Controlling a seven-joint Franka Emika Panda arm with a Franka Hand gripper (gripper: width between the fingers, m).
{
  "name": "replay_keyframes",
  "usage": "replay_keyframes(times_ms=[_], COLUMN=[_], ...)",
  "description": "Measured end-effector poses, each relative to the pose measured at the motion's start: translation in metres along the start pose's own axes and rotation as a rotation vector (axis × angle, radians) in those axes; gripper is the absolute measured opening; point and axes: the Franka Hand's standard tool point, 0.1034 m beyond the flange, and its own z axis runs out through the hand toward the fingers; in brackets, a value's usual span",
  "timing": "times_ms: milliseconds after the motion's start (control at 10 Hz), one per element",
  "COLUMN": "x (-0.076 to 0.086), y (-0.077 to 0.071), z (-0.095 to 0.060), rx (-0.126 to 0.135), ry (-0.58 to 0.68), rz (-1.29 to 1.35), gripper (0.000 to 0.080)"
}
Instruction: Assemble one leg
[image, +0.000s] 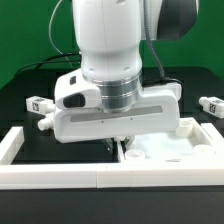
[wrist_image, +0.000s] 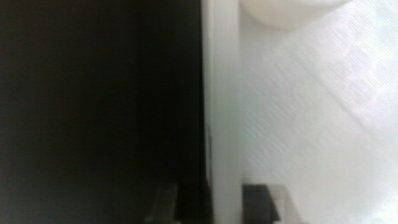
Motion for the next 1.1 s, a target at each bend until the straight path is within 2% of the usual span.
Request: replay_keyframes(times_ms=[100,300,400,500,600,700,800,900,1000,1100], x=[0.0,0.0,0.0,0.0,-0.001,-0.008,-0.022,-0.034,-0.04,-0.043], y=[0.0,0.0,0.0,0.0,-0.001,-0.006,-0.011,-0.016,-0.026,-0.035], z=[0.0,0.0,0.0,0.0,-0.001,-0.012,-0.028,-0.042,-0.052,-0.056], rx=[-0.012,-0.011,-0.011,-0.011,-0.01,-0.005,0.0,0.004,0.001,0.0], ry=[-0.002,-0.002,-0.002,-0.002,-0.004,-0.023,-0.045,-0.063,-0.053,-0.039], rz=[0.009,0.007,0.007,0.007,0.013,0.035,0.05,0.054,0.045,0.025], gripper=[0.0054,0.0054,0.023,0.0366,0.0366,0.0552,0.0629,0.0629,0.0644,0.0644])
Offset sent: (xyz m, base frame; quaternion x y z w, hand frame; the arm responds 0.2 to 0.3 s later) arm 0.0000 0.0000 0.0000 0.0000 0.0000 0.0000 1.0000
